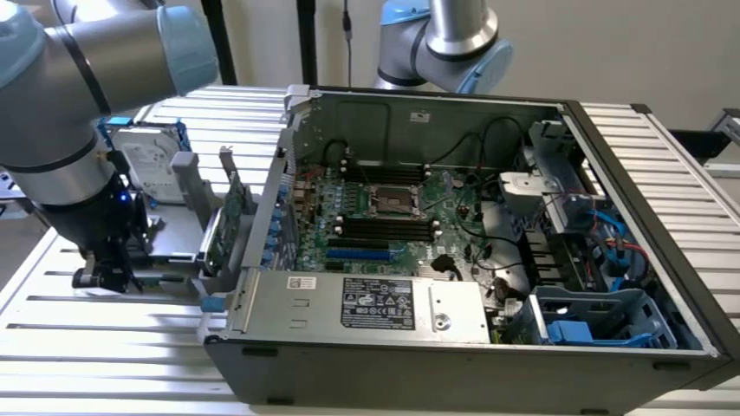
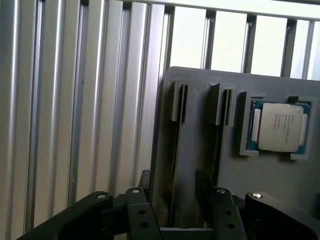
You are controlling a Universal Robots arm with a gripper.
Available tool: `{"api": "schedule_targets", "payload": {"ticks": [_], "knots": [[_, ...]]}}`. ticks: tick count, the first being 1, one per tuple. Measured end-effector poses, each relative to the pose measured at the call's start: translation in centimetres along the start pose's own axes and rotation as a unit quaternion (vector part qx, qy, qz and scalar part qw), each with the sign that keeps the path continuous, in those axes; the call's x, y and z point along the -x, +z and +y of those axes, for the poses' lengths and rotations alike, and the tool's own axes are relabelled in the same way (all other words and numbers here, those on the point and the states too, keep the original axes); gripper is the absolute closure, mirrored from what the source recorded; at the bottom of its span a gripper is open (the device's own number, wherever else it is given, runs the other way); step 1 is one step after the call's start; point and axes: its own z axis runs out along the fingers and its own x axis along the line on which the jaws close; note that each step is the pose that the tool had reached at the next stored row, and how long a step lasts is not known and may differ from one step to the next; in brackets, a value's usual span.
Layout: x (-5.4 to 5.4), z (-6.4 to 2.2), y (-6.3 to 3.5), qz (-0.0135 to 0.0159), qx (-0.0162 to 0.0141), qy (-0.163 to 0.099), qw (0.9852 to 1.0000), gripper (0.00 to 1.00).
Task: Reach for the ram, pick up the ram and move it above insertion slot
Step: 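Pick up the ram and move it above insertion slot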
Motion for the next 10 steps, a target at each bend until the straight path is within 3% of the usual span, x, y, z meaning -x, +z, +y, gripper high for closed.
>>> {"api": "schedule_targets", "payload": {"ticks": [4, 10], "knots": [[-0.07, -0.01, 0.61, -0.0003, 0.0000, 0.000, 1.0000, 0.52], [-0.07, -0.02, 0.68, -0.0016, -0.0001, 0.000, 1.0000, 0.54]]}}
